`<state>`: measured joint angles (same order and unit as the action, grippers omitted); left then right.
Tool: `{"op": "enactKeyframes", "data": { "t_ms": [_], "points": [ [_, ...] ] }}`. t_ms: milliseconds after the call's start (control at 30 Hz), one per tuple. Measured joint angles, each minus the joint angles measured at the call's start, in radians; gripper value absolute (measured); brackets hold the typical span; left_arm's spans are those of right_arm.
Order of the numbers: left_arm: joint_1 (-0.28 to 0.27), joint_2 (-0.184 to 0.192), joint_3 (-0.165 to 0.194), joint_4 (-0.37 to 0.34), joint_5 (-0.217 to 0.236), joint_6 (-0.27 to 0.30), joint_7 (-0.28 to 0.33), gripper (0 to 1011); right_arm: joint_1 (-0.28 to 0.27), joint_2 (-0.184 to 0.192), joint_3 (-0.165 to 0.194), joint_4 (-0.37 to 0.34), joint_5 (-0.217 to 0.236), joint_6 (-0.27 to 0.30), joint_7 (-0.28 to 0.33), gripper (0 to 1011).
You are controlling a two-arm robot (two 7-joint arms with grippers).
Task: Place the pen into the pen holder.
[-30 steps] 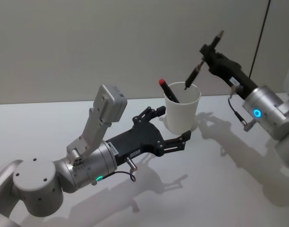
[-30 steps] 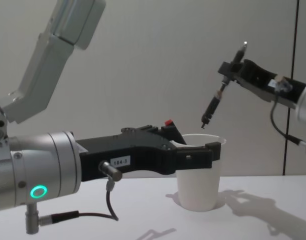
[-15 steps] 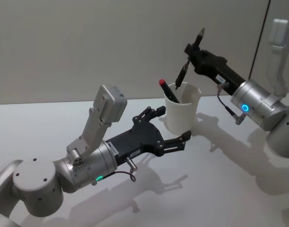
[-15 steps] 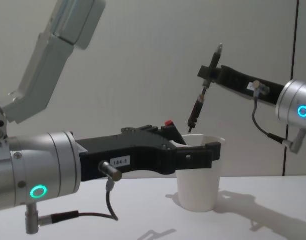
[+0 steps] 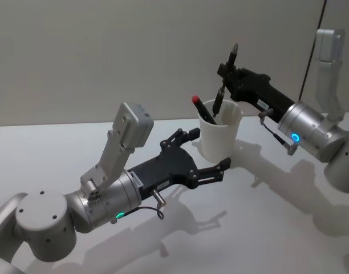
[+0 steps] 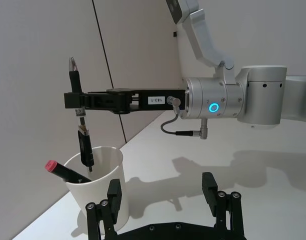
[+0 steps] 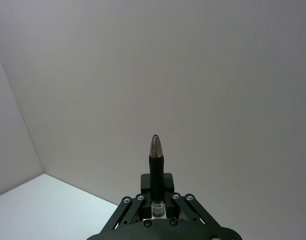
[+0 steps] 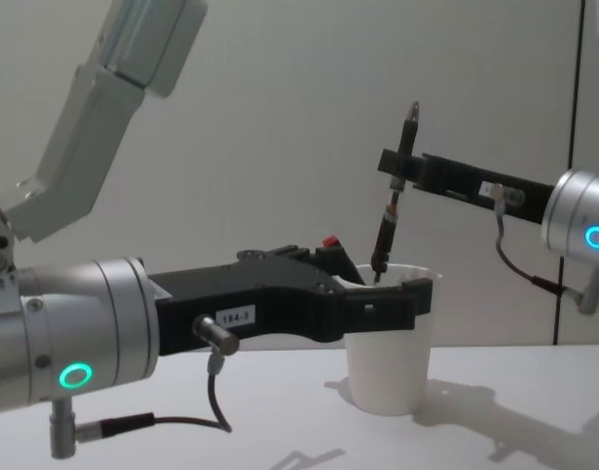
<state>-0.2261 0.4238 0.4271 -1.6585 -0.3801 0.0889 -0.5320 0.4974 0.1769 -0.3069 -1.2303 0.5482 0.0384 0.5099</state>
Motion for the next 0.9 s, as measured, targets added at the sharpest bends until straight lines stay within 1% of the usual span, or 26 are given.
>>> {"op": "enactKeyframes", "data": {
  "t_ms": [200,433,900],
  "points": [
    [0.0,0.0,0.0,0.0,0.0,0.0,0.0,1001,-0.016,0.01,-0.003,-0.018,-0.034,-0.021,0.0,123],
    [0.0,0.0,0.0,0.0,0.0,0.0,0.0,1001,-0.032,0.021,-0.009,-0.038,-0.089,-0.06,0.0,123],
    [0.0,0.0,0.0,0.0,0.0,0.0,0.0,1001,-0.036,0.026,-0.02,-0.043,-0.175,-0.125,0.001,123]
  ]
}}
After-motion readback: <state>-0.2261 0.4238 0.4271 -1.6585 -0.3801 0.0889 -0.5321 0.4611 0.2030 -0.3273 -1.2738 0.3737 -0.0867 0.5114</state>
